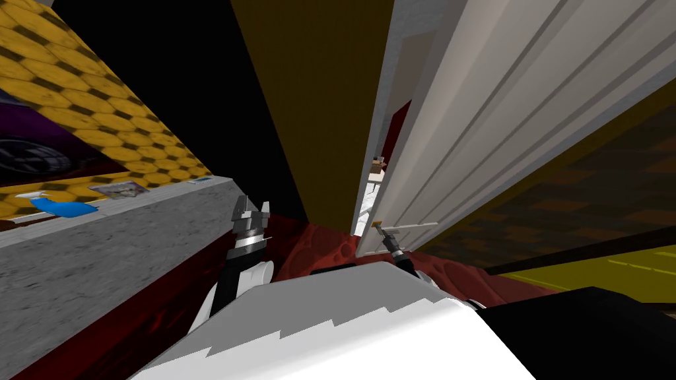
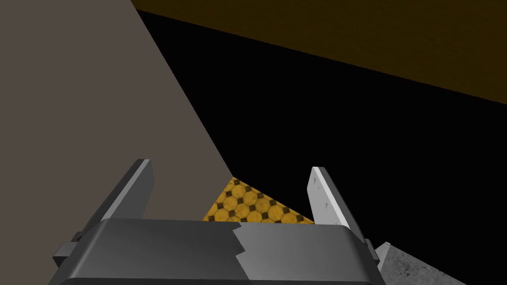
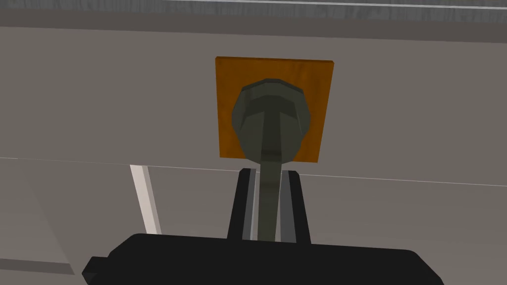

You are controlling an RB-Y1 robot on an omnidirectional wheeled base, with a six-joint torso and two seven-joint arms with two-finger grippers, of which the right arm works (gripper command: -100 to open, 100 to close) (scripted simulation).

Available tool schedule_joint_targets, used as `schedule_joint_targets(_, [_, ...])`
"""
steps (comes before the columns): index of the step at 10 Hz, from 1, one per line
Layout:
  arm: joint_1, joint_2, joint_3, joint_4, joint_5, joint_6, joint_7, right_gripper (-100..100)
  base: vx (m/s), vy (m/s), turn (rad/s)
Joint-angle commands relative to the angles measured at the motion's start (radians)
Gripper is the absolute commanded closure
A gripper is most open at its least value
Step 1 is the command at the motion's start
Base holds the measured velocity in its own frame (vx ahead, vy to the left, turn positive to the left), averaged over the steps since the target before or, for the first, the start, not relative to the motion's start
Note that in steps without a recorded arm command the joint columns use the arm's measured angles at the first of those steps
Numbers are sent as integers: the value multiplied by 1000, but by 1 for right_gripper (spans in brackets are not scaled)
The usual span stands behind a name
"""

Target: Pull the door open

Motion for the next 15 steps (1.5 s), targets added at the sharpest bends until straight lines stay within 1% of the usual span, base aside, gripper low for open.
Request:
schedule_joint_targets(1, [3,-14,5,23,1,-34,-13,100,-147,-37,94])
schedule_joint_targets(2, [12,-22,11,25,2,-48,-22,100,-156,-47,104])
schedule_joint_targets(3, [2,-12,12,32,4,-41,-16,100,-72,-19,28])
schedule_joint_targets(4, [20,-22,21,48,5,-80,-26,100,-142,-55,241])
schedule_joint_targets(5, [24,-25,23,51,5,-89,-28,100,-202,-96,188])
schedule_joint_targets(6, [33,-30,27,58,4,-108,-33,100,-190,-62,139])
schedule_joint_targets(7, [33,-30,27,58,4,-108,-33,100,-141,-36,42])
schedule_joint_targets(8, [47,-40,33,70,4,-139,-40,100,-166,-75,190])
schedule_joint_targets(11, [73,-58,44,91,3,-197,-54,100,-226,-89,195])
schedule_joint_targets(12, [73,-58,44,91,3,-197,-54,100,-146,-33,34])
schedule_joint_targets(13, [78,-52,49,74,7,-183,-52,100,-57,-6,-5])
schedule_joint_targets(14, [77,-49,69,54,-9,-162,-35,100,-139,-23,68])
schedule_joint_targets(15, [76,-48,76,42,-17,-151,-27,100,-214,-57,122])
